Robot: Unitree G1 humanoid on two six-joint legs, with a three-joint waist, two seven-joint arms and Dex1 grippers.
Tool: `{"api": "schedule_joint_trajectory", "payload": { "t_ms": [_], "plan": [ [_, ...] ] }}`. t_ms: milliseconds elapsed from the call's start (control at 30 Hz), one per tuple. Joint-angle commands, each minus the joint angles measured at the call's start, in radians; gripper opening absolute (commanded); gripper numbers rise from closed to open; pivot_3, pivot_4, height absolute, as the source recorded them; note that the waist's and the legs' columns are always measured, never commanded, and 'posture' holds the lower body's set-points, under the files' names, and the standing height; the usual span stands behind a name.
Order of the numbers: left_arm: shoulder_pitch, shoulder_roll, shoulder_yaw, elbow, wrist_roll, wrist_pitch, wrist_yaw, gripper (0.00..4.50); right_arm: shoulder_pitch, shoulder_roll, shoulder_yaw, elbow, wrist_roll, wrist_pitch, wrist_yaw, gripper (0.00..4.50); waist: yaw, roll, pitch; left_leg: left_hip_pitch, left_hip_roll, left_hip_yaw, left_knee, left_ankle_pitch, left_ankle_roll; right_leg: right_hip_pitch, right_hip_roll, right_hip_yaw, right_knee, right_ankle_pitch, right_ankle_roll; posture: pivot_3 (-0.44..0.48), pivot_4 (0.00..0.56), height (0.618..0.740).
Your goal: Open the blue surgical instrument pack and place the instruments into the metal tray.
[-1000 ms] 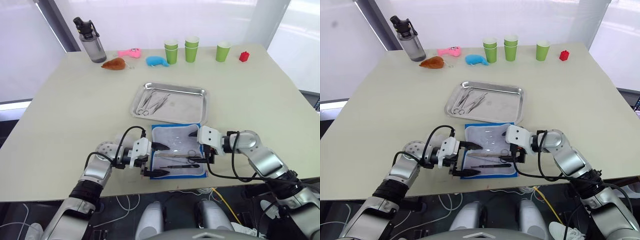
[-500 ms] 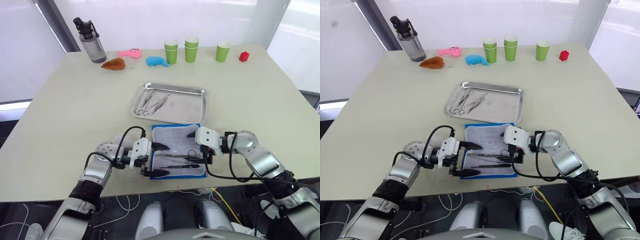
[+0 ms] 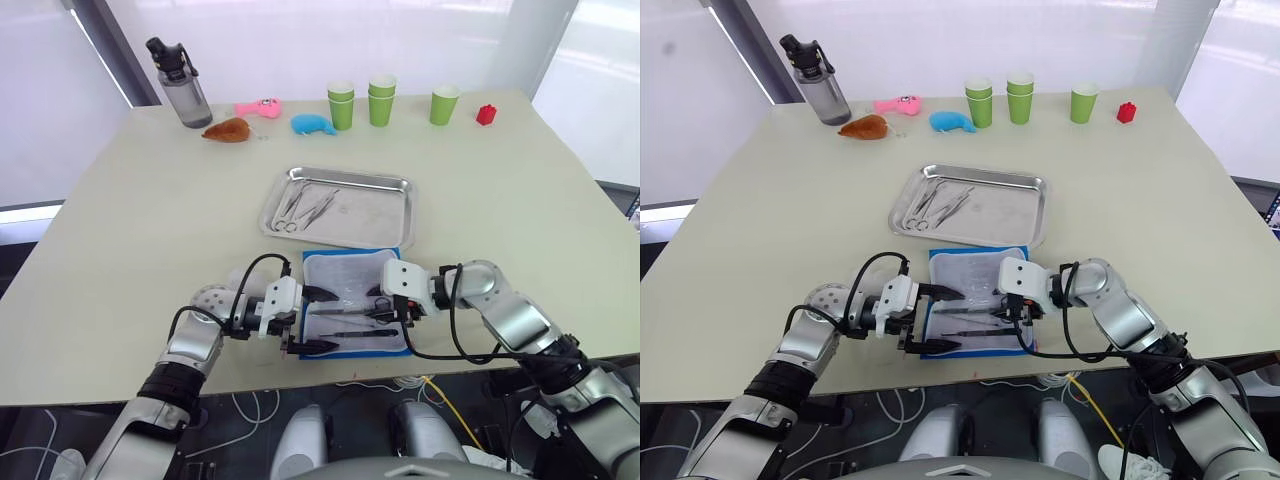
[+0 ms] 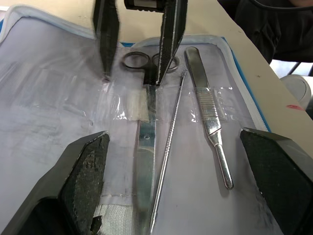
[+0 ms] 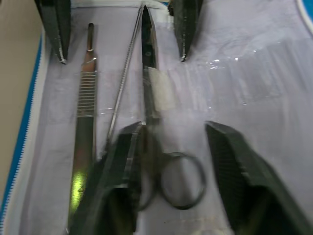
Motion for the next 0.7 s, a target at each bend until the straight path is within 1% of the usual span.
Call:
{"api": "schedule_joint_trajectory", "payload": {
  "t_ms": [33,67,100,700],
  "plan": [
    [0.064,0.017,-0.068,0.096,0.105,0.042,0.021,4.50,0.008,-0.014,-0.002,0.003,-0.016,0.017,-0.008,0.57,0.000,0.000,0.000,0.000,0.000,0.000,0.000,0.000,0.000,0.000,0.000,0.000,0.000,0.000,0.000,0.000,0.150,0.734],
    [0.063,0.016,-0.068,0.097,0.105,0.042,0.020,4.50,0.008,-0.014,-0.003,0.001,-0.015,0.017,-0.007,0.12,-0.001,0.000,0.000,0.000,0.000,0.000,0.000,0.000,0.000,0.000,0.000,0.000,0.000,0.000,0.000,0.000,0.150,0.734],
    [0.062,0.016,-0.069,0.098,0.105,0.041,0.020,4.50,0.008,-0.014,-0.004,0.000,-0.015,0.015,-0.006,0.06,-0.001,0.000,0.000,0.000,0.000,0.000,0.000,0.000,0.000,0.000,0.000,0.000,0.000,0.000,0.000,0.000,0.150,0.734],
    [0.060,0.015,-0.072,0.099,0.108,0.042,0.021,4.50,-0.023,-0.003,-0.013,-0.045,-0.005,0.025,-0.003,0.06,0.000,0.000,0.000,0.000,0.001,0.000,-0.002,0.000,0.000,-0.002,-0.001,0.000,-0.001,0.000,0.000,0.000,0.150,0.734]
  ]
}}
